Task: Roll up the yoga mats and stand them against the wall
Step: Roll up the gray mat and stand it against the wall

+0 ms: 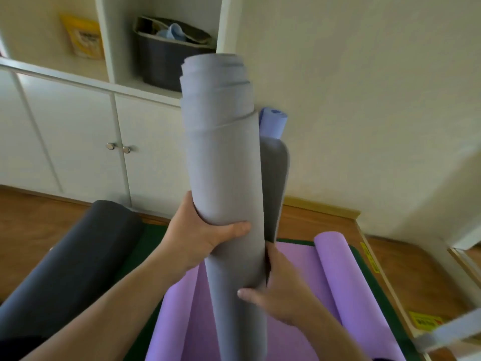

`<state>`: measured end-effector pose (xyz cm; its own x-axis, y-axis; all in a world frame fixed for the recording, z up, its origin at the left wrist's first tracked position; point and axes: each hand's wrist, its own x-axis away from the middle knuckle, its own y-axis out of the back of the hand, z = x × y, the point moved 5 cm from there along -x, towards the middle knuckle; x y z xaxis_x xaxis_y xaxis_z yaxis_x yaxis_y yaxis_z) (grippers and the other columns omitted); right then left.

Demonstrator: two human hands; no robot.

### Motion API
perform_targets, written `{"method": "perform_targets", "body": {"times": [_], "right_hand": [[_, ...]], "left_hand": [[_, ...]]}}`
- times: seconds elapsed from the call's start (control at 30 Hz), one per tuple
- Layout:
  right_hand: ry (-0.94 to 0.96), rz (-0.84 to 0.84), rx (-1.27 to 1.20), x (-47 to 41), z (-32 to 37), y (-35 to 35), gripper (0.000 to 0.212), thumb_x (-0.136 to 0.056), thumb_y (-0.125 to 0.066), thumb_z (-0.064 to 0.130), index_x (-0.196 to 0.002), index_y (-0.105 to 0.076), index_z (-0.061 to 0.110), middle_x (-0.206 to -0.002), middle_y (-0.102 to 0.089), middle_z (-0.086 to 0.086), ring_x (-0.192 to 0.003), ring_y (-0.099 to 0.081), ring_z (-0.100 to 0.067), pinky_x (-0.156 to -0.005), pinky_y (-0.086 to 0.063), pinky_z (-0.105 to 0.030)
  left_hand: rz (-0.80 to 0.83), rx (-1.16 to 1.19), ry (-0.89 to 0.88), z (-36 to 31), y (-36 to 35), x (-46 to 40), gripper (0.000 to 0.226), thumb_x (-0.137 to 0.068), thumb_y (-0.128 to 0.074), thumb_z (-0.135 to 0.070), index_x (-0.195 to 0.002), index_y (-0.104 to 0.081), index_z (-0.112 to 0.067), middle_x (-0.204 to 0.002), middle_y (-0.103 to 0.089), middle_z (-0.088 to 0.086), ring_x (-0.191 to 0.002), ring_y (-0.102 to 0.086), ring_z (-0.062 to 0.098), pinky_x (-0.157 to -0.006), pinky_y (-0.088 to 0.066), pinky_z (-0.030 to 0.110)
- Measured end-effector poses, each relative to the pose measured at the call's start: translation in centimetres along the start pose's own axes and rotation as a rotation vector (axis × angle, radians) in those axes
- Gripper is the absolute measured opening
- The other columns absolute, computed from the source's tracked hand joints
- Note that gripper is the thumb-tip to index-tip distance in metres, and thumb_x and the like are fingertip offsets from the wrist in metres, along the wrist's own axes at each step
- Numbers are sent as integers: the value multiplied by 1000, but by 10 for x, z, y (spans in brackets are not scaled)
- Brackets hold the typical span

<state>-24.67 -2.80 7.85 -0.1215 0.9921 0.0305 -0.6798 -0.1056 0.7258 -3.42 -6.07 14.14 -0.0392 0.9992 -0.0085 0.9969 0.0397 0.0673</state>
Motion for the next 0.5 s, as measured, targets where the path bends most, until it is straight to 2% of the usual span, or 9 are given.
{"method": "perform_targets", "body": {"times": [0.03, 0.1, 0.13, 0.2, 0.23, 0.3, 0.4, 0.47, 0.5], "right_hand": [[11, -10, 33, 1, 0, 8, 71, -63, -80, 55, -129, -57, 42, -122, -66, 27, -113, -64, 0, -97, -55, -30], [16, -160, -71, 4, 0, 30, 47, -73, -80, 43, -117, -65, 38, -109, -71, 21, -102, -68, -4, -91, -59, -36], [11, -265, -153, 6, -2, 42, 48, -78, -85, 34, -119, -62, 35, -107, -71, 17, -98, -68, -5, -87, -60, -36], [-4, -390, -266, 9, -2, 57, 67, -82, -91, 24, -136, -50, 31, -116, -65, 15, -102, -66, -3, -87, -58, -30], [-6, -390, -303, 8, -2, 59, 75, -84, -89, 21, -144, -44, 32, -122, -64, 17, -108, -65, -1, -90, -56, -28], [6, -324, -342, 5, -2, 56, 71, -92, -82, 14, -148, -44, 37, -128, -67, 21, -116, -65, 0, -98, -56, -32], [22, -336, -315, 4, 2, 57, 50, -99, -66, 4, -134, -59, 40, -116, -72, 27, -108, -68, 2, -92, -58, -24], [27, -436, -269, 9, 5, 65, 42, -100, -61, 2, -114, -66, 41, -99, -74, 29, -92, -69, 5, -76, -52, -12], [30, -467, -255, 11, 6, 67, 39, -99, -60, 1, -109, -68, 38, -94, -74, 28, -87, -68, 4, -70, -49, -12]], "left_hand": [[9, -55, -19, 3, -1, 1, 112, -39, -103, -60, -135, -48, -42, -120, -66, -21, -110, -65, 6, -80, -59, 30], [35, -163, -50, 7, -4, 4, 113, -43, -101, -64, -138, -43, -44, -122, -62, -24, -109, -63, 5, -76, -56, 24], [47, -198, -55, 10, -6, 5, 112, -44, -100, -64, -137, -41, -46, -122, -61, -25, -109, -62, 4, -74, -54, 22], [74, -227, -56, 15, -12, 9, 110, -45, -101, -61, -134, -37, -51, -122, -58, -26, -109, -60, 3, -72, -51, 18], [92, -235, -65, 18, -16, 11, 111, -46, -102, -59, -134, -35, -54, -123, -58, -27, -109, -59, 2, -71, -50, 16], [135, -237, -90, 20, -26, 15, 109, -48, -103, -53, -133, -34, -60, -122, -57, -31, -109, -59, -4, -66, -51, 12], [159, -205, -90, 27, -34, 17, 104, -51, -105, -44, -126, -37, -65, -120, -59, -35, -108, -58, -13, -64, -52, 8], [162, -204, -66, 34, -35, 16, 106, -49, -105, -46, -129, -37, -62, -122, -61, -30, -110, -61, -4, -66, -54, 12], [158, -210, -54, 38, -34, 14, 108, -48, -105, -48, -132, -37, -59, -123, -61, -29, -110, -61, -1, -67, -53, 13]]}}
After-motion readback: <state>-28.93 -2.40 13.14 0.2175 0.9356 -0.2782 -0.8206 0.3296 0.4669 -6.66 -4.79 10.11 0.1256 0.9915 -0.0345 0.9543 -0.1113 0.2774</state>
